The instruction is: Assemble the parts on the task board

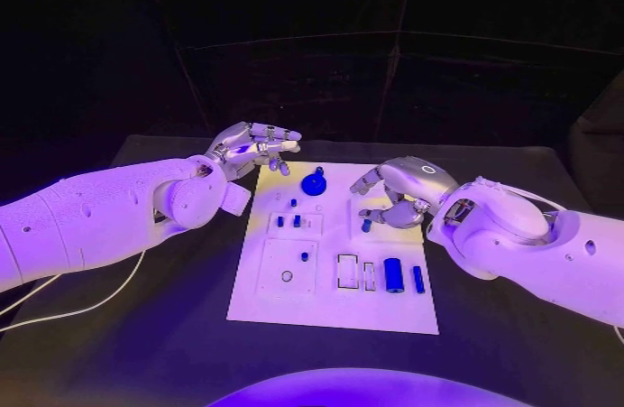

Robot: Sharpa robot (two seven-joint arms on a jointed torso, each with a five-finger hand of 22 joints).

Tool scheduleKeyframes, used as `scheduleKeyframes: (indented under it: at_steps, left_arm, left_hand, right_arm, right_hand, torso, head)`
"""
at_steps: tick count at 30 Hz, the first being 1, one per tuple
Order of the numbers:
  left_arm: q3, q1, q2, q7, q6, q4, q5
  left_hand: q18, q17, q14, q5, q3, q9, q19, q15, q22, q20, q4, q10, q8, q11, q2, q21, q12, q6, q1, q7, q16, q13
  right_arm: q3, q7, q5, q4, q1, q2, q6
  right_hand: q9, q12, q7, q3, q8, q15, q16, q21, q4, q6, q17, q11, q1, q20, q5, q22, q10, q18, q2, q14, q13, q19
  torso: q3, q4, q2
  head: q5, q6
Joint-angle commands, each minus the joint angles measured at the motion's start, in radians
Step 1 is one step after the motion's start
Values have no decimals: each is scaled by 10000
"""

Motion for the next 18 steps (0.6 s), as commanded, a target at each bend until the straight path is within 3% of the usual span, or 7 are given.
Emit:
scheduleKeyframes:
  at_steps: [1,12,18]
  left_arm:
    - [1,14,29,21,185,-5,23]
    - [-5,13,39,20,209,-17,23]
    - [-6,13,29,26,208,-18,23]
  left_hand:
    - [124,-16,-98,-36,-57,-8,-19,4,-16,38,-5,-58,-42,8,27,-71,19,-54,38,-12,-31,-6]
    - [124,-16,-98,-36,-57,-8,-19,4,-16,38,-5,-58,-42,8,27,-71,19,-54,38,-12,-31,-6]
    - [124,-16,-98,-36,-57,-8,-19,4,-16,38,-5,-58,-42,8,27,-71,19,-54,38,-12,-31,-6]
  right_arm:
    - [-2,-421,80,-107,67,-95,968]
    - [5,-475,-281,-296,135,-51,2159]
    - [-4,-462,-339,-443,112,126,2553]
  right_hand:
    - [0,60,-69,-230,-7,-48,-60,-63,12,-68,-70,16,126,0,42,-41,-103,38,41,3,11,54]
    - [14,187,-173,-627,20,-26,-162,-169,-1,-27,-212,29,388,17,43,-167,-208,49,156,12,18,53]
    - [21,361,-147,-805,35,-52,-191,-216,-1,46,-253,-8,508,3,75,-213,-50,57,267,24,28,64]
  torso:
    - [1,6,-2]
    - [18,15,35]
    - [-3,3,34]
  head:
    - [-50,73]
    - [-34,92]
    - [-35,70]
